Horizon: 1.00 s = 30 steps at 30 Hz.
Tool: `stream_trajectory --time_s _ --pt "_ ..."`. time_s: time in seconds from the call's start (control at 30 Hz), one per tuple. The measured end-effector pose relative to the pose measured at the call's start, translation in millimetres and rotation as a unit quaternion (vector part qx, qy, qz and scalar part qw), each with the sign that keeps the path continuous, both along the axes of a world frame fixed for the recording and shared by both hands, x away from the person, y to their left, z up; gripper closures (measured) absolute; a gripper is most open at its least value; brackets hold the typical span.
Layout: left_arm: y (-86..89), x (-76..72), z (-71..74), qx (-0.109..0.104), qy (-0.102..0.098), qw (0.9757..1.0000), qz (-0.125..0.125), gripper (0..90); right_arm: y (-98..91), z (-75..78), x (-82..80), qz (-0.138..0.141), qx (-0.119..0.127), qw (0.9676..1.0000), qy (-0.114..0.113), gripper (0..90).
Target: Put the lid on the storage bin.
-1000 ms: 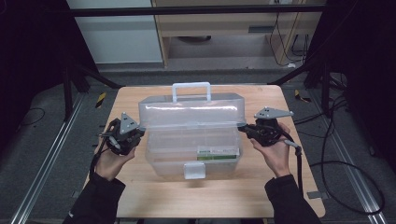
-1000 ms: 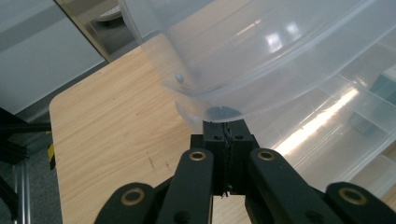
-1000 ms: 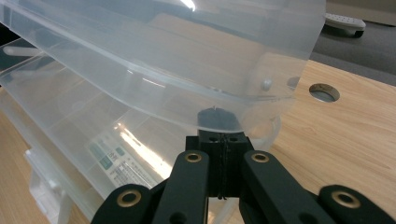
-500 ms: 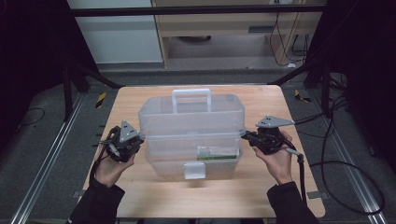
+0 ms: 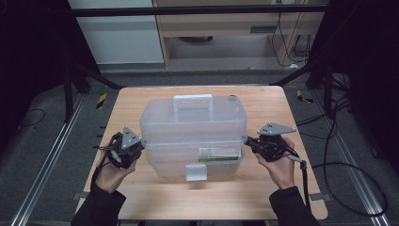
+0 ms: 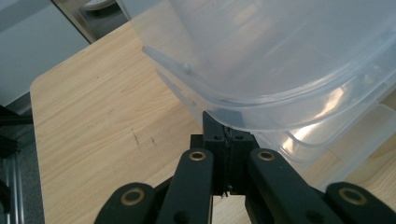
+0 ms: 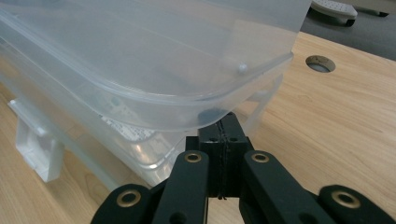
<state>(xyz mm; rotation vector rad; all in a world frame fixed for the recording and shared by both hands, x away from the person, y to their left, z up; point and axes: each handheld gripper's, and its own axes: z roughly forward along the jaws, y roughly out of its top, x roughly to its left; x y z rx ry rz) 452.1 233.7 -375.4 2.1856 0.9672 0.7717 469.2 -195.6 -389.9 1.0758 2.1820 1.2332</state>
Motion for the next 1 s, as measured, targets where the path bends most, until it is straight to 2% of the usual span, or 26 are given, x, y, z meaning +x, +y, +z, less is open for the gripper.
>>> stream_trajectory --time_s 0.47,0.7,0.8,0.87,0.93,1.0 --pt "-0.1 -3.8 -14.0 0.001 0.016 0.9999 -0.002 88.9 -1.7 -9.5 -6.2 -0.005 -0.019 0.9997 0.013 90.0" --pt "2.1 -3.8 -20.0 0.010 0.024 0.9997 0.003 87.7 -1.3 -15.6 -6.1 -0.009 -0.033 0.9992 0.021 90.0" --pt "7.9 -0.2 -23.8 0.014 0.024 0.9995 0.012 86.8 -3.4 -18.3 -5.1 -0.019 -0.048 0.9984 0.022 90.0" --pt "14.4 3.2 -27.5 0.010 0.034 0.9990 0.028 86.4 -7.7 -19.6 -4.0 -0.020 -0.040 0.9988 0.021 90.0" --pt "19.6 7.0 -31.7 0.007 0.040 0.9984 0.038 85.6 -11.9 -20.7 -2.9 -0.035 -0.051 0.9979 0.018 90.0" --pt "26.0 11.7 -38.2 0.004 0.044 0.9976 0.054 83.6 -17.4 -23.5 -1.3 -0.043 -0.048 0.9978 0.017 89.4"
